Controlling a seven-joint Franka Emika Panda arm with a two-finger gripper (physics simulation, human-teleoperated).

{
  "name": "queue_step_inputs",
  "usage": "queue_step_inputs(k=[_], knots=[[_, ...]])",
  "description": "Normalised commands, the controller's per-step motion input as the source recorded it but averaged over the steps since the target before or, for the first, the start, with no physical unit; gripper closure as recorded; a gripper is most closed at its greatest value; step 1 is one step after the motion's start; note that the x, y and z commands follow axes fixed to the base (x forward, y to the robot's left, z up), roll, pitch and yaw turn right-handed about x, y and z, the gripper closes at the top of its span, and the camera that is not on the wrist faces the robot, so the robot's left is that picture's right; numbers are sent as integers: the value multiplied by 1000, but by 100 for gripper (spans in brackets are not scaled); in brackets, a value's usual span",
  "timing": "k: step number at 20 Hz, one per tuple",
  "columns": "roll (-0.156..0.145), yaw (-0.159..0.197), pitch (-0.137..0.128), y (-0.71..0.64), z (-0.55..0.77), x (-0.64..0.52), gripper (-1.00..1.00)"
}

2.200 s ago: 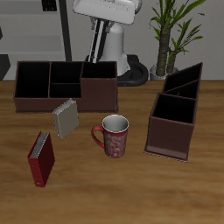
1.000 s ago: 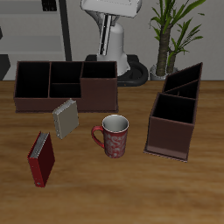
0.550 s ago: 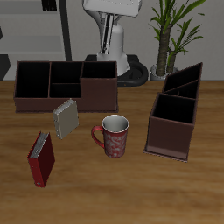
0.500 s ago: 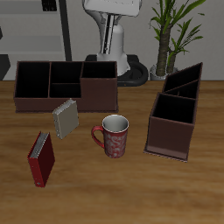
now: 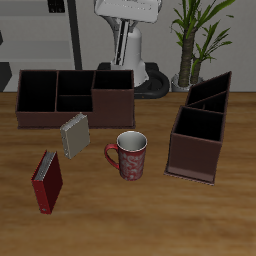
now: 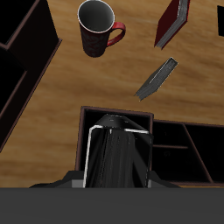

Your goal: Place the striped book into the back desk caddy's right compartment

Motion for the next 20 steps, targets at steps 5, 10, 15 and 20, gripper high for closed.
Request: queue_step_inputs(k=[5, 10, 15, 20], knots=[[15, 9, 41, 38, -190, 36, 100], [14, -7, 24, 44, -125, 19, 100], [23, 20, 24, 47, -178, 57, 100], [-4, 9, 19, -22, -150, 91, 100]])
